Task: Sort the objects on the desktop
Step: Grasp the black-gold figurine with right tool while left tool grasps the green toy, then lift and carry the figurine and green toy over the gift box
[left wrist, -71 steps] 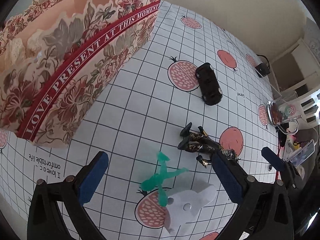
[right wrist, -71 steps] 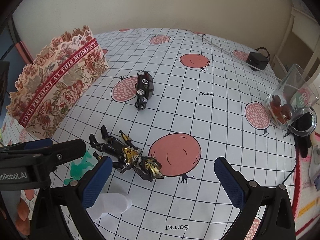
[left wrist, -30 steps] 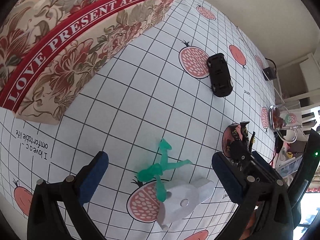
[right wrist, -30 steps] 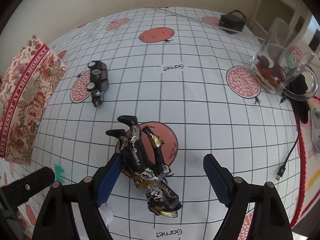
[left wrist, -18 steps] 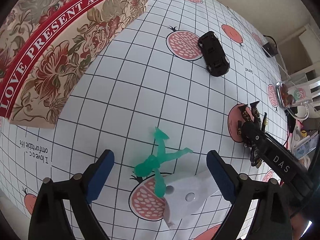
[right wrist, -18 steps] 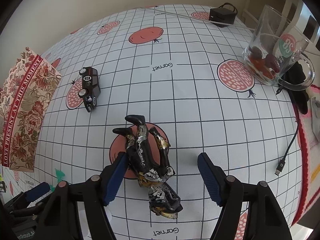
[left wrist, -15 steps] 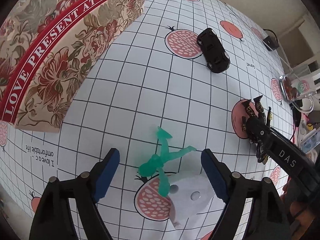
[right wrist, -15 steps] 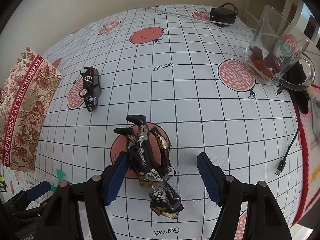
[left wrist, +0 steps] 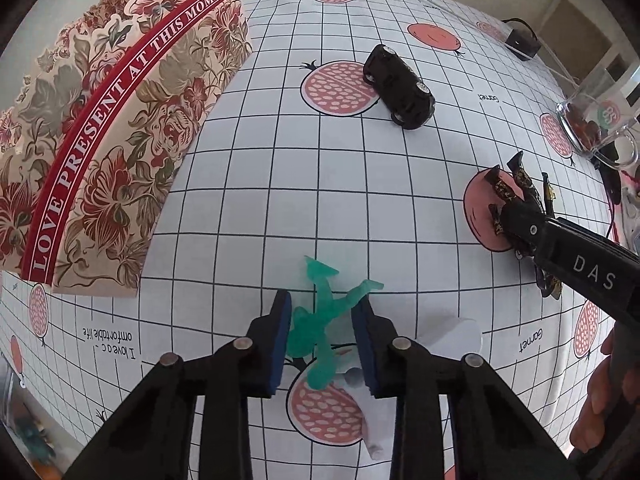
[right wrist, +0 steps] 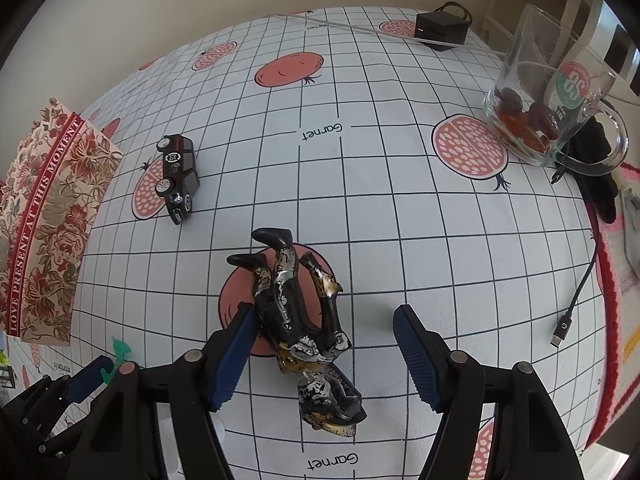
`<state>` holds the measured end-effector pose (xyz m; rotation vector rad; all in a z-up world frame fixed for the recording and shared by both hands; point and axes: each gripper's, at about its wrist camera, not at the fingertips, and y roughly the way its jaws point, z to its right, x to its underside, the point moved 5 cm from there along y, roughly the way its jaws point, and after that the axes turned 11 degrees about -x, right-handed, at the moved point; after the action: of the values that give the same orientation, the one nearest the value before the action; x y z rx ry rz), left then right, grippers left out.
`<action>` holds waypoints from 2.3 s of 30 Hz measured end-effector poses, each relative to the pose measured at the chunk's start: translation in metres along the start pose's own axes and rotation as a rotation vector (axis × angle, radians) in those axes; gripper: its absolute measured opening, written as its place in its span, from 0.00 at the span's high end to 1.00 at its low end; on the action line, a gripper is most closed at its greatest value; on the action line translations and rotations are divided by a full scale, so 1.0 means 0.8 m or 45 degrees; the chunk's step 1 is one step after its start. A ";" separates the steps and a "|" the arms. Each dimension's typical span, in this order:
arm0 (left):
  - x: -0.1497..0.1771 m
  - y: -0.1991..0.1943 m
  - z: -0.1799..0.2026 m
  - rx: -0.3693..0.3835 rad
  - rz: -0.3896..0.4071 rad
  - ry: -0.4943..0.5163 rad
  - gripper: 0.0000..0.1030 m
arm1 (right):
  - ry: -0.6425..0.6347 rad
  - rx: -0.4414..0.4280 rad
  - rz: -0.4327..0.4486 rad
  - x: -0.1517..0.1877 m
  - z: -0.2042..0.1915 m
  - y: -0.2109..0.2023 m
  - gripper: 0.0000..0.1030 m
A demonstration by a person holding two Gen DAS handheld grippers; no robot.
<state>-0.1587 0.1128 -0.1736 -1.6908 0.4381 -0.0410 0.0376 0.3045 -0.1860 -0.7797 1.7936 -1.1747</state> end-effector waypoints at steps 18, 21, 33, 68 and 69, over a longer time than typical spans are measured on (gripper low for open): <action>-0.024 0.001 -0.002 0.021 0.024 -0.048 0.78 | 0.008 -0.002 0.011 0.007 0.004 -0.004 0.31; -0.028 0.002 -0.001 0.023 0.026 -0.053 0.78 | -0.002 -0.017 0.011 0.001 0.002 -0.003 0.39; -0.045 0.003 0.003 0.034 0.035 -0.070 0.78 | -0.026 -0.018 0.019 0.000 -0.011 -0.002 0.55; -0.034 -0.044 -0.040 0.194 0.109 -0.249 0.78 | 0.209 -0.274 0.188 -0.050 -0.038 -0.014 0.65; -0.040 -0.049 -0.041 0.190 0.132 -0.249 0.78 | 0.213 -0.290 0.210 -0.055 -0.040 -0.021 0.65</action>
<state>-0.1870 0.0960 -0.1230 -1.5065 0.3655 0.1625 0.0302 0.3481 -0.1502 -0.6619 2.1147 -0.9621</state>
